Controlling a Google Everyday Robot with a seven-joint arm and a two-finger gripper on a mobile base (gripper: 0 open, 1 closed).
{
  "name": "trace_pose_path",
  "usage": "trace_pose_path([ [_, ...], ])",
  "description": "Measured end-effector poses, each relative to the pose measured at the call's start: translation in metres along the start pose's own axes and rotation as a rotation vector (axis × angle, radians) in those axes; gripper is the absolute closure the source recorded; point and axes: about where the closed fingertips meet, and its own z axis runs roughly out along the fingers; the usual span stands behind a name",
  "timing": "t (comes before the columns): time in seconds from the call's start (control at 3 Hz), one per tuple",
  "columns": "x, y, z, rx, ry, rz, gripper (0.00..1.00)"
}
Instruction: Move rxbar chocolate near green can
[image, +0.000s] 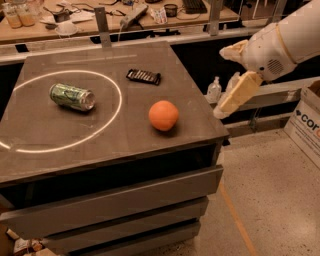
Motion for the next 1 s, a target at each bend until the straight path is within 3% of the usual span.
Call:
trace_pose_path([
  [0.33, -0.0303, -0.0372, 0.059, -0.078, -0.168, -0.025, 0.0],
  [1.0, -0.0267, -0.0333, 0.0612, -0.066, -0.163, 0.013, 0.0],
])
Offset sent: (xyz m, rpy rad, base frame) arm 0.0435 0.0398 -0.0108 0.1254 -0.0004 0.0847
